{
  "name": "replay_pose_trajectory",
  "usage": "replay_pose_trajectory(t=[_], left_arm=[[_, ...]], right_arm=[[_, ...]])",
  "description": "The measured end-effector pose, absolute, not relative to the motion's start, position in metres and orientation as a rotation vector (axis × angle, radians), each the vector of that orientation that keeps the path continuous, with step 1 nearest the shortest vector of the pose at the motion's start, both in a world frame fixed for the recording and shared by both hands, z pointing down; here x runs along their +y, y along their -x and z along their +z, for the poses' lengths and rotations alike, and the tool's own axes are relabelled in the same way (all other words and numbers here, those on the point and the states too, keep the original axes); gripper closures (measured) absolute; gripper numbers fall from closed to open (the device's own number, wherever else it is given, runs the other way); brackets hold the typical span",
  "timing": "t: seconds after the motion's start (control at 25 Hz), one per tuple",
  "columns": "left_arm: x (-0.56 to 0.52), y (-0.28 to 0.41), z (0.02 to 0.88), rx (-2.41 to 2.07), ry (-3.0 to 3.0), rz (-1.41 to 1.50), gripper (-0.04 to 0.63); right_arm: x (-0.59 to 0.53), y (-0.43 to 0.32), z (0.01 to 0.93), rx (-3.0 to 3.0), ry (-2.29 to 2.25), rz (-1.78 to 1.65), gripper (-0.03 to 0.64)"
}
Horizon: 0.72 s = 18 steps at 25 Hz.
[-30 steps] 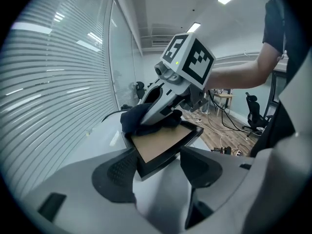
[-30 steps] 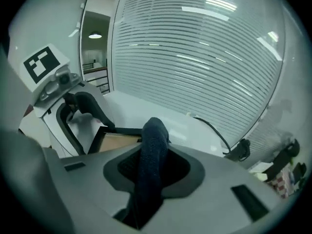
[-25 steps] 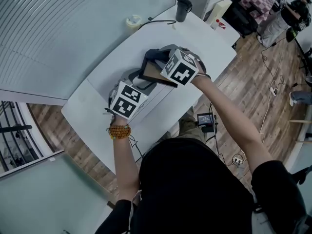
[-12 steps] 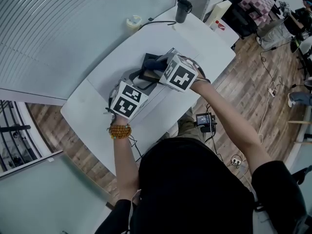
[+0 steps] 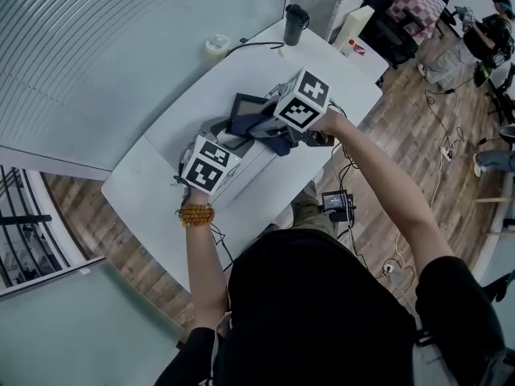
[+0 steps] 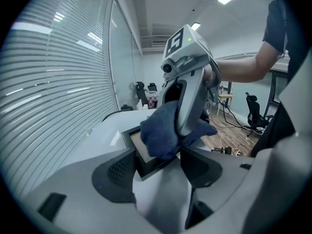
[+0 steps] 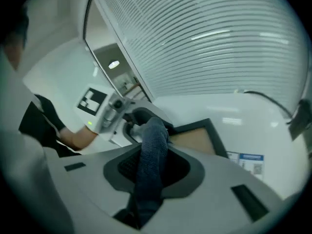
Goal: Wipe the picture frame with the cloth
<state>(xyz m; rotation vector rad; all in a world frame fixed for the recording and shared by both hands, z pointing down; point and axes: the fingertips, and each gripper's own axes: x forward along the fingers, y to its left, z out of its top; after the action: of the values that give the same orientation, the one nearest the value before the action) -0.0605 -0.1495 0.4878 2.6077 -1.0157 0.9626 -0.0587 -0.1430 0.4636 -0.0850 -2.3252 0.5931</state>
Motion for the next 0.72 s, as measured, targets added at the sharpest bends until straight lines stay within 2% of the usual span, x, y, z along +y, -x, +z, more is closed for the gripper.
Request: replay_pose_trajectory(t=[0.08,0.16,0.36,0.44,0.56,0.72], left_arm=[[-0.15,0.059,0.489,-1.014,-2.61,0.963,0.314],[-0.15,0.06,0.489,-1.015,-2.607,0.971,0.316],[-0.151,0.063,0.488,-1.018,-2.599,0.975,0.316],[-0.15,0.063,0.488,-1.019,-2.598,0.974,0.316],[-0.151,0.063,0.489,-1.026,-2.596,0.978,0.316],[-0.152,0.062,0.488,-1.031,-2.601,0.968,0.314]], right_arm=[[-0.142,0.056,0.437,-2.418,0.168,0.749,0.543],[-0.164,0.049,0.417,-2.526,0.04,0.651,0.541],[-0.223,0.022,0.428,-2.309,-0.489,-0.294,0.538],[-0.219,0.017,0.452,-2.149,-0.496,-0.458,0.538],[-0.209,0.02,0.479,-2.119,-0.493,-0.405,0.537],[-0.194,0.023,0.478,-2.172,-0.448,-0.11,0.538]])
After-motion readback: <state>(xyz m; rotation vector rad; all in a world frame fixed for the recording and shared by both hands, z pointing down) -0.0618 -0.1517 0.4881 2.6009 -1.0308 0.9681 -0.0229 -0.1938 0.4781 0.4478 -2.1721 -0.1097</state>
